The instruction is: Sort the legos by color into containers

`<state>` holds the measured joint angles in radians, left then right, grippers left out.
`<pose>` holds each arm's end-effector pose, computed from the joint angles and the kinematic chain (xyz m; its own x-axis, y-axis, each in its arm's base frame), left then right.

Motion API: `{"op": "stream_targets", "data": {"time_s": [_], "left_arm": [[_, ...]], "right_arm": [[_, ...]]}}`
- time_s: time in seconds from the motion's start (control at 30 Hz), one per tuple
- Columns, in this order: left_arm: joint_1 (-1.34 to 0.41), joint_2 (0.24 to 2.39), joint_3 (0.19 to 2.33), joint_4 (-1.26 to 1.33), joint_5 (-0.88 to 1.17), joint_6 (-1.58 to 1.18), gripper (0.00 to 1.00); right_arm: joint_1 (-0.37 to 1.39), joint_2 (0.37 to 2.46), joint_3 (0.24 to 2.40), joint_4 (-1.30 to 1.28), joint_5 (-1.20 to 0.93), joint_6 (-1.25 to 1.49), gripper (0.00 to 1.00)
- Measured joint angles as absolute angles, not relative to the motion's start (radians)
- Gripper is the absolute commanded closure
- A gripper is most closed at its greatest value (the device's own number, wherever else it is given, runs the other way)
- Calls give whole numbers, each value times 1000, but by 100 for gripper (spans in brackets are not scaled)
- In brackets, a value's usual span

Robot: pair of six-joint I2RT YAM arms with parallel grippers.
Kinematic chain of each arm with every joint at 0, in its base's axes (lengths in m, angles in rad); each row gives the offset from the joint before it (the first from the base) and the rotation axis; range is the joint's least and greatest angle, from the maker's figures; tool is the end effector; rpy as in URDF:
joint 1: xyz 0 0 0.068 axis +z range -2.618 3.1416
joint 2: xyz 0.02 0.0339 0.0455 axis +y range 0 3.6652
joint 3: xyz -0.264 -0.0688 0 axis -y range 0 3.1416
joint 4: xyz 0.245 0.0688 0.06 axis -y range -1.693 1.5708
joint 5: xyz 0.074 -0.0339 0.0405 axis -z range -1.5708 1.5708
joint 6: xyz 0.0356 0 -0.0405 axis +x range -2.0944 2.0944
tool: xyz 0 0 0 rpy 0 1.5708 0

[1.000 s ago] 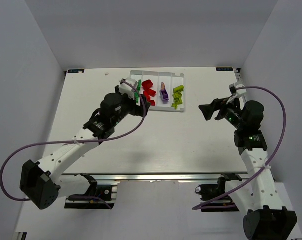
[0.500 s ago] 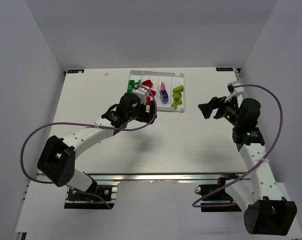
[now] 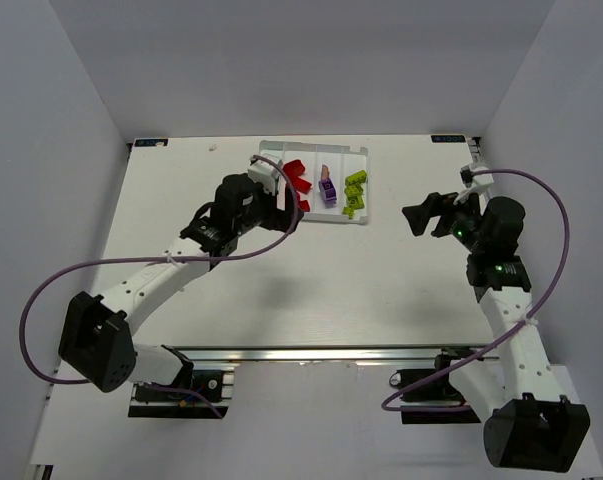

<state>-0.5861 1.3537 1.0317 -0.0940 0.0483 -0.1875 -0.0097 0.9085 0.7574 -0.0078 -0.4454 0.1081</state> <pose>0.2613 -0.1755 0.3064 -0.4406 0.0690 -0.8950 0.5162 0.8352 -0.1897 0.2138 0.0133 0.3273 -0.2023 0.0993 -0.9743 -0.3971 0.9011 0.1743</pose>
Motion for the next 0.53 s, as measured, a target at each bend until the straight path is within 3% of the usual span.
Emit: {"op": "stream_targets", "data": {"time_s": [0.23,0.53], "left_arm": [[-543,1338,1027,-83,89,-192,2],[-539,1270,1013,-48,90,-172,2]], "right_arm": [[-38,806,754,28,-446,144,11],[-39,848,743,32,-516,175,10]]}}
